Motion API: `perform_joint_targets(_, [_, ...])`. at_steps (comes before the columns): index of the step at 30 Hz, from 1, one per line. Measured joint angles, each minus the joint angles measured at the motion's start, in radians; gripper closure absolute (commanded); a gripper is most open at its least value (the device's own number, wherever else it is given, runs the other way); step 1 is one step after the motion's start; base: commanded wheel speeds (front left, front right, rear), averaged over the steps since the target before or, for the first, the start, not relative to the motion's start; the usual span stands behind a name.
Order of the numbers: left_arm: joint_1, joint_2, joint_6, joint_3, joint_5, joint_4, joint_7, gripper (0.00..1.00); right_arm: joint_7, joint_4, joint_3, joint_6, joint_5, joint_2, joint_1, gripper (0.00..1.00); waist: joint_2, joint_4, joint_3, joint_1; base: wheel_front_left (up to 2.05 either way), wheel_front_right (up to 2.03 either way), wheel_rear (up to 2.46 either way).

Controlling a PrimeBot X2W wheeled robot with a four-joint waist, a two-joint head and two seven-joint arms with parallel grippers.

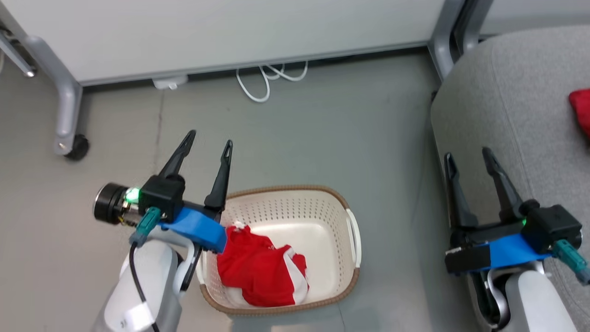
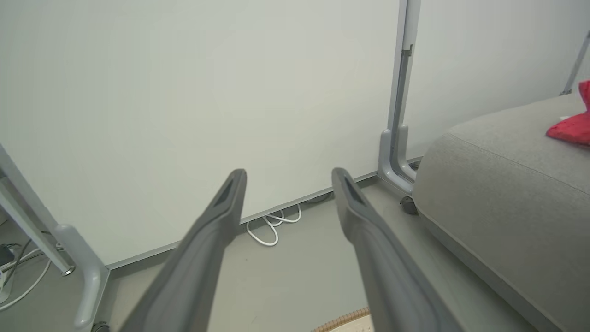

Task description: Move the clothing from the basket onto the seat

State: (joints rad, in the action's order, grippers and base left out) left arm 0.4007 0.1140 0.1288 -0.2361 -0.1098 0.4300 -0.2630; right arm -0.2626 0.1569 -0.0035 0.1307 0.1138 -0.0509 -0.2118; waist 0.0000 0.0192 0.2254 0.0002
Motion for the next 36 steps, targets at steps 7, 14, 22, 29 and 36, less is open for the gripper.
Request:
perform_joint_targets(7, [0.163, 0.081, 0.001, -0.175, -0.039, 0.163, 0.0, 0.0, 0.0, -0.027, -0.001, 0.0, -0.003, 0.0, -0.082, 0.0, 0.0, -0.047, 0.133, 0.0001, 0.0, 0.0, 0.0])
perform_joint_targets(14, [0.31, 0.133, 0.001, -0.373, -0.078, 0.309, 0.0, 0.0, 0.0, -0.052, 0.004, 0.0, -0.003, 0.0, -0.156, 0.0, -0.0001, -0.095, 0.267, 0.0001, 0.0, 0.0, 0.0])
perform_joint_targets(22, [0.442, 0.158, 0.001, -0.596, -0.125, 0.486, 0.0, 0.0, 0.0, -0.075, 0.028, 0.0, -0.003, 0.0, -0.22, 0.0, -0.0001, -0.142, 0.403, 0.0001, 0.0, 0.0, 0.0])
perform_joint_targets(29, [0.522, 0.152, 0.001, -0.782, -0.208, 0.631, 0.05, 0.0, 0.0, -0.099, 0.043, 0.0, 0.002, 0.0, -0.258, 0.0, -0.0001, -0.177, 0.501, 0.0, 0.0, 0.0, 0.0])
perform_joint_targets(36, [0.584, 0.157, 0.001, -0.942, -0.271, 0.71, 0.159, 0.0, 0.0, -0.118, 0.059, 0.0, 0.005, 0.0, -0.287, 0.0, -0.0001, -0.199, 0.591, 0.0, 0.0, 0.0, 0.0])
